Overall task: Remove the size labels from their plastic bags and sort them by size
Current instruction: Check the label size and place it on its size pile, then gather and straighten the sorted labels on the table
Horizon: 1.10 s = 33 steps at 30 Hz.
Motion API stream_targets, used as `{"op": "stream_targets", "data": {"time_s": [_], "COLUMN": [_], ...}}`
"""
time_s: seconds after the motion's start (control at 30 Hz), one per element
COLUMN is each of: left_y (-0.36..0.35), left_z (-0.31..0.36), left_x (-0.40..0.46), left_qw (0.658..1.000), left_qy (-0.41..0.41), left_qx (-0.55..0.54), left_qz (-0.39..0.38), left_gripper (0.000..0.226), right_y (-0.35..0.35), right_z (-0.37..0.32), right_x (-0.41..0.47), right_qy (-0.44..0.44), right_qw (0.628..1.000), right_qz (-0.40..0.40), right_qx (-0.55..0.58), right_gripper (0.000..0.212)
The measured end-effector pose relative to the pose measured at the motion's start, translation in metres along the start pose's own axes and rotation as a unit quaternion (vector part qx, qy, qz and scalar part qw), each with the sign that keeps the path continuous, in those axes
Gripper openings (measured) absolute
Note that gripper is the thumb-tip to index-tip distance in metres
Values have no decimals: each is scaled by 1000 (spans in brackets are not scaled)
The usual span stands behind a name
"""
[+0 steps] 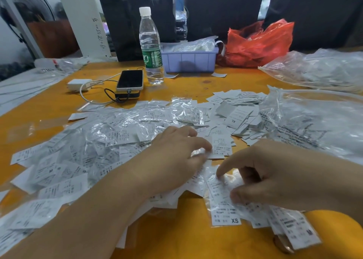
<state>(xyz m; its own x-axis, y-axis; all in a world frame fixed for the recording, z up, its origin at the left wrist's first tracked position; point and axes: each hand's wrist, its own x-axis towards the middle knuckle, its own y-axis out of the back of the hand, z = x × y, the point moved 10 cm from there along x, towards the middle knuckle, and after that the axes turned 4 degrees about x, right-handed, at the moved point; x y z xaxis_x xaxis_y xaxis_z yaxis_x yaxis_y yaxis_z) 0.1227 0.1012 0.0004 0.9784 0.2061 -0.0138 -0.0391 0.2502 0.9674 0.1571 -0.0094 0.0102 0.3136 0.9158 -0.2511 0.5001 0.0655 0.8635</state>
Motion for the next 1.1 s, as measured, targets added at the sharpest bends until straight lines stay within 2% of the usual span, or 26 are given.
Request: {"op": "stream_targets", "data": {"time_s": [0.1,0.23,0.33,0.5,0.63,0.83,1.0,1.1], "left_y": [-3,0,1,-1,0,6,16,13], "left_z": [-1,-2,-4,-2,-1,-4,0,7], "left_x": [-1,-1,-2,-4,-4,-6,-6,-6], "left_qw": [1000,1000,1000,1000,1000,1000,999,999], "left_qy": [1,-3,7,12,6,0,-15,-17], "left_qx": [-4,-7,-10,-5,-8,29,23,-19], "left_qz": [-16,-1,1,-11,-15,3,46,33], "left_gripper": [45,41,50,65,70,59,40,52], "right_y": [1,1,2,16,18,17,17,12], "right_z": [1,3,3,6,12,14,15,16], "right_x": [1,1,-1,1,5,5,2,1], "right_qy": [1,1,-1,-2,-16,-31,-31,-35], "right_qw": [1000,1000,1000,998,996,997,999,999], "right_qz": [2,3,1,65,77,67,29,4], "right_qx": [4,8,-4,-26,-40,-16,28,15], "right_gripper": [44,44,40,43,42,38,52,53]}}
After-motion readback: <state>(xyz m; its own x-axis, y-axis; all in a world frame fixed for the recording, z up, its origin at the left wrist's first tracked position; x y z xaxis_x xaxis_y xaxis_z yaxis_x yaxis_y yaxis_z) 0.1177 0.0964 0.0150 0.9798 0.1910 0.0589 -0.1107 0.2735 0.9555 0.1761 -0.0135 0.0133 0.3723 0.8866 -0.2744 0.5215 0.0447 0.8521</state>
